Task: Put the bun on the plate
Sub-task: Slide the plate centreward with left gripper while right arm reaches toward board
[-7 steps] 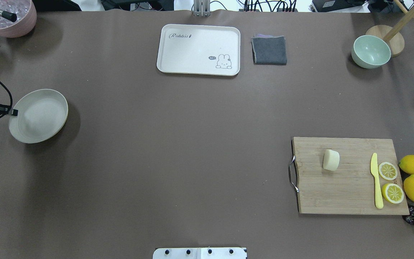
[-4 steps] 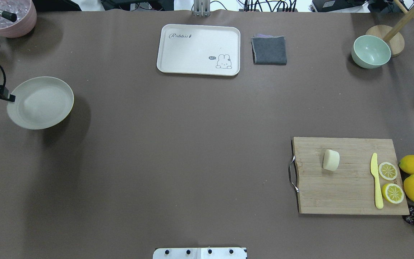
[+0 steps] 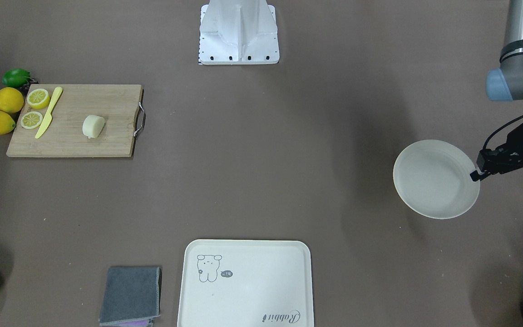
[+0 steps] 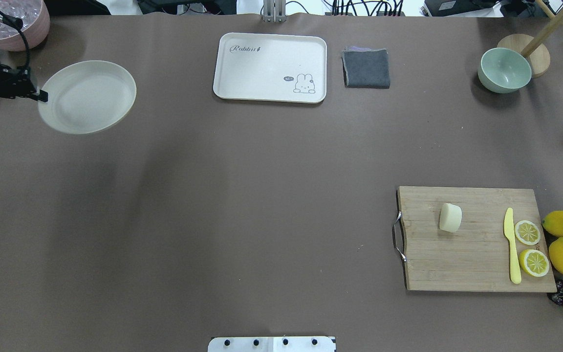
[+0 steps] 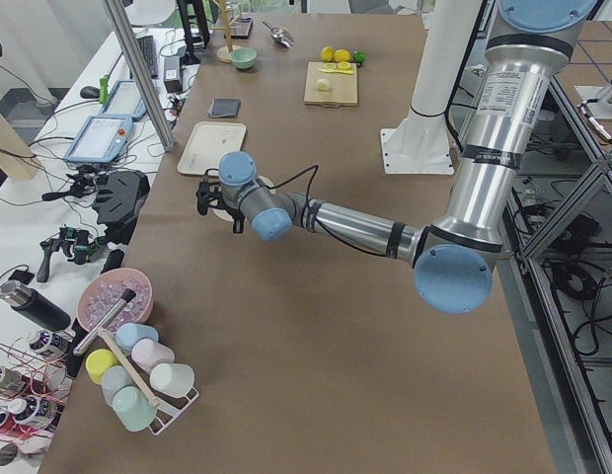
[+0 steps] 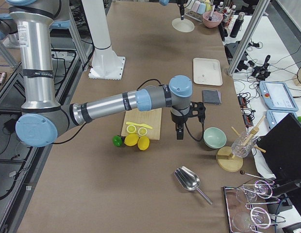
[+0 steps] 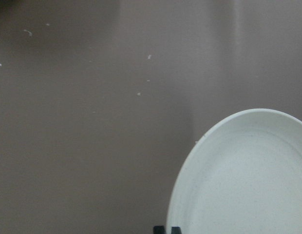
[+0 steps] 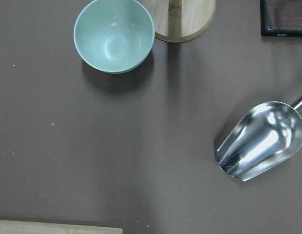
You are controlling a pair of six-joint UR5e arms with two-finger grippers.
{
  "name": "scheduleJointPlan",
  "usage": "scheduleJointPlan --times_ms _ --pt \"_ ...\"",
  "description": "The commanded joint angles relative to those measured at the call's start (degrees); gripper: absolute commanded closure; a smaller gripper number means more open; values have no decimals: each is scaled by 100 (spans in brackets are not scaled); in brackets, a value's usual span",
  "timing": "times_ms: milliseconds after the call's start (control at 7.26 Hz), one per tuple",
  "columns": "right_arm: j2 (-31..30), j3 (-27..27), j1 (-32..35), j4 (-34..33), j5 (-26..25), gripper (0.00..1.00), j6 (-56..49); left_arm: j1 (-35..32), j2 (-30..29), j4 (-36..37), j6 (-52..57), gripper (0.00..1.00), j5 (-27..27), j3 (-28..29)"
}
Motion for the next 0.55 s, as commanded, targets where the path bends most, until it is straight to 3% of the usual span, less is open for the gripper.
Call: scheduleJointPlan --times_ms 0,413 --pt "829 164 -1204 4 -533 0 1866 906 -433 73 -1396 100 772 -415" --pt "1166 499 -2587 21 -1054 0 3383 2127 -1671 1142 -2355 100 2133 -389"
